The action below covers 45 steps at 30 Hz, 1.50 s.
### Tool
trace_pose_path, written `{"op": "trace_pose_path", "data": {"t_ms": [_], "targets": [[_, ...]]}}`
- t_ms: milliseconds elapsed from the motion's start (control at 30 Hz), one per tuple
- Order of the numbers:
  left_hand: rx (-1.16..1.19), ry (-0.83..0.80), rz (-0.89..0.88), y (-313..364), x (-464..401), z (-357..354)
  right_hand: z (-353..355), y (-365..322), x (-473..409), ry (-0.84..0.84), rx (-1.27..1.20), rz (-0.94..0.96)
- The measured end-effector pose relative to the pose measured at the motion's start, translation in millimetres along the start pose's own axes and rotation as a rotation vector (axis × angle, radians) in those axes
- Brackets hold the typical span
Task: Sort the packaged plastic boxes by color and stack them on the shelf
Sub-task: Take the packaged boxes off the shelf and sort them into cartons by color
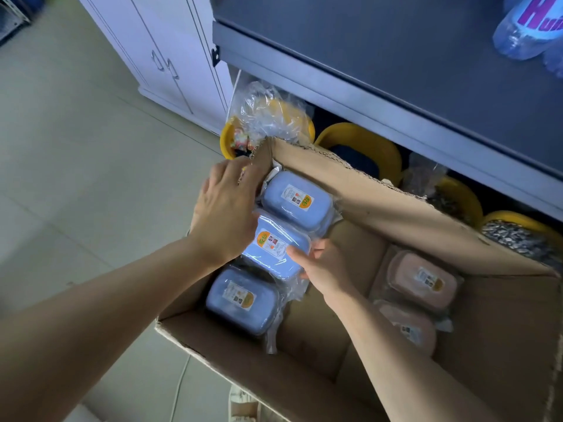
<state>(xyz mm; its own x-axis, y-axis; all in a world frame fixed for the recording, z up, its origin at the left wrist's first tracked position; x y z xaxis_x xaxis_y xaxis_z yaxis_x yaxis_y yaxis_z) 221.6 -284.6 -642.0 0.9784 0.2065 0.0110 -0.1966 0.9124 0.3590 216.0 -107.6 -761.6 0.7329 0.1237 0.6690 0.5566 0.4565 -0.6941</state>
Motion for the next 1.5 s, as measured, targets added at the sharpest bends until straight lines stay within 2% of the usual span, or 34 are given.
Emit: {"op": "trace_pose_path", "data": {"t_ms": [133,233,533,667,767,867,933,1133,1300,1500], "targets": [[0.061,-0.119,0.243,-20.6,10.5,-10.6,-12.9,4.9,-2.3,0.071,0.069,-0.031],[0.060,-0.201,0.326,-29.8,20.5,-20.8,-18.3,13.5,-1.3,0.122,0.152,-0.046],[0.024,-0.163,0.283,-39.7,24.1,-21.2,-22.8,6.2,-5.8,0.186,0.260,-0.049],[0.100,-0.227,0.283,-39.3,26.9,-19.7,-14.2,-3.3,14.9,0.149,0.305,-0.063],[0.103,-0.276,0.251,-28.1,31.9,-3.9,9.0,-28.0,50.7,0.165,0.381,0.039],[0.037,-0.305,0.177,-5.5,34.7,32.4,38.7,-62.9,97.7,0.163,0.532,0.203],[-0.017,-0.323,0.059,15.9,32.2,64.4,58.3,-95.4,133.9,0.177,0.678,0.308],[-0.122,-0.259,-0.203,111.1,19.9,206.8,129.3,-214.8,255.0,0.353,0.979,0.605],[-0.197,-0.098,-0.425,197.3,19.7,324.0,194.1,-303.1,354.4,0.510,1.039,0.699],[-0.223,0.068,-0.571,291.1,35.9,430.3,263.9,-368.2,447.9,0.771,1.024,0.732]]}}
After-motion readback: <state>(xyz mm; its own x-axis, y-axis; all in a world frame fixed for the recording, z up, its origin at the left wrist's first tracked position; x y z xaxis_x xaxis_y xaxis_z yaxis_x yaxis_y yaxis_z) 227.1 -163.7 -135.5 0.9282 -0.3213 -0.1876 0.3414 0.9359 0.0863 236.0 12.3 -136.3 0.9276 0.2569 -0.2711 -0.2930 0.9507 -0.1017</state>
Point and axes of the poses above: each hand's wrist, its own x-axis away from the middle knuckle, its own z-axis out of the back of the hand, y = z × x, the point moved 4 cm from there along -x, towards the middle knuckle, and after that the axes turned 1 degree about y, right-handed, at the moved point
